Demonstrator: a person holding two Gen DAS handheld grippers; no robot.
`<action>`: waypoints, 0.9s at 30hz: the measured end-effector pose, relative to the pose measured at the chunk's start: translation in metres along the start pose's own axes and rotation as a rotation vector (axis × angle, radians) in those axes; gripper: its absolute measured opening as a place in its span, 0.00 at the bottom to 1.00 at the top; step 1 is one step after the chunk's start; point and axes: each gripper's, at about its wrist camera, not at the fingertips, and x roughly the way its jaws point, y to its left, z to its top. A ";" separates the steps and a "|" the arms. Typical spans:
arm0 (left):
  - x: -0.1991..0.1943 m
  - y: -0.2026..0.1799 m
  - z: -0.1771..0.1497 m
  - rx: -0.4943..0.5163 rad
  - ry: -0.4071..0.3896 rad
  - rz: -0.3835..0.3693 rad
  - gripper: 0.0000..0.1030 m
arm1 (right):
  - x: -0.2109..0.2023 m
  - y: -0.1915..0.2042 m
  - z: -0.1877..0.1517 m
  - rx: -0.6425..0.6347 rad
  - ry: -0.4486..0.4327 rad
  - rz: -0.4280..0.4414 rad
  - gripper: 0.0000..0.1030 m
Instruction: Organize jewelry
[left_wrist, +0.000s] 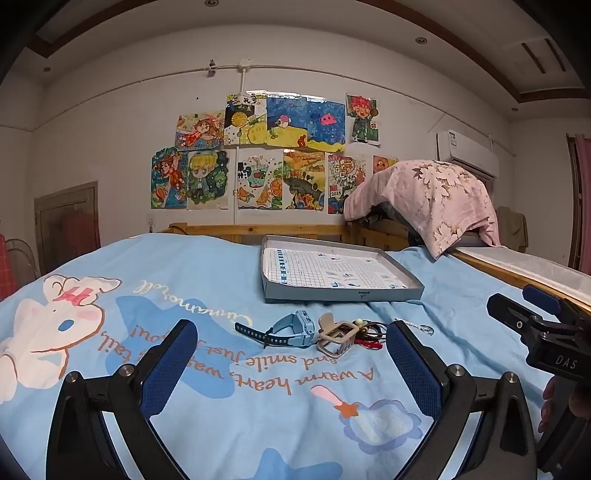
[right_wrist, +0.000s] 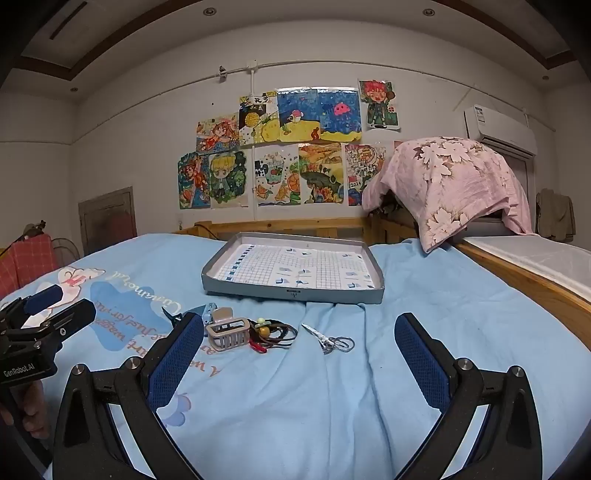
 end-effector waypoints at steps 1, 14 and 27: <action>0.000 0.000 0.000 -0.001 0.000 -0.001 1.00 | 0.000 0.000 0.000 -0.004 0.006 0.001 0.99; 0.000 0.000 0.000 -0.002 -0.001 -0.001 1.00 | -0.002 -0.002 0.000 0.002 -0.002 0.004 0.99; 0.000 0.000 0.000 0.001 -0.002 -0.001 1.00 | -0.001 -0.004 -0.001 0.004 0.000 0.004 0.99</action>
